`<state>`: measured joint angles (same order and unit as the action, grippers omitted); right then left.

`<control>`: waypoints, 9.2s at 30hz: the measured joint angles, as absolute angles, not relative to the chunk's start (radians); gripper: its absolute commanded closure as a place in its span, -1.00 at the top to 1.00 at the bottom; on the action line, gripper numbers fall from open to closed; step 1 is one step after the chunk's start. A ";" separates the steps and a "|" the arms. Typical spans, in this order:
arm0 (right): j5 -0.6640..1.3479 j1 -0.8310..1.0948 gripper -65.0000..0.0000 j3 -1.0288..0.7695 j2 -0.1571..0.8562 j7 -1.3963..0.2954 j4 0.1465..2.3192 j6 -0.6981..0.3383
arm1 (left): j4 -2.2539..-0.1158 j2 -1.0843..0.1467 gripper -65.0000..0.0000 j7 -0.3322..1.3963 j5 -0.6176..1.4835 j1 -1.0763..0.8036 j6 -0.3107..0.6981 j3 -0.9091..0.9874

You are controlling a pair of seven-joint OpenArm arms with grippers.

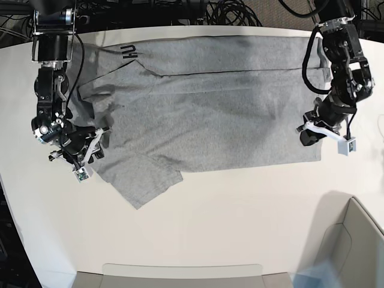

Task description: Fold the T-shirt properly

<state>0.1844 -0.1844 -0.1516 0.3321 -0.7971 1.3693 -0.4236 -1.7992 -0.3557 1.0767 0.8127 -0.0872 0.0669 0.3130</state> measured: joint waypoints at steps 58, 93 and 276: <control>0.209 -0.404 -0.41 -0.076 0.320 -0.630 0.868 -0.415 | -1.782 -0.308 -0.72 1.080 0.813 -0.100 0.068 0.308; 0.217 -0.413 -0.41 -0.075 0.299 -0.594 0.834 -0.412 | -1.132 -0.352 -0.51 0.872 0.469 0.310 0.053 0.192; 0.191 -0.482 -0.37 0.023 0.305 -0.539 0.775 -0.415 | -0.979 -0.393 -1.00 0.701 0.471 0.354 0.196 0.185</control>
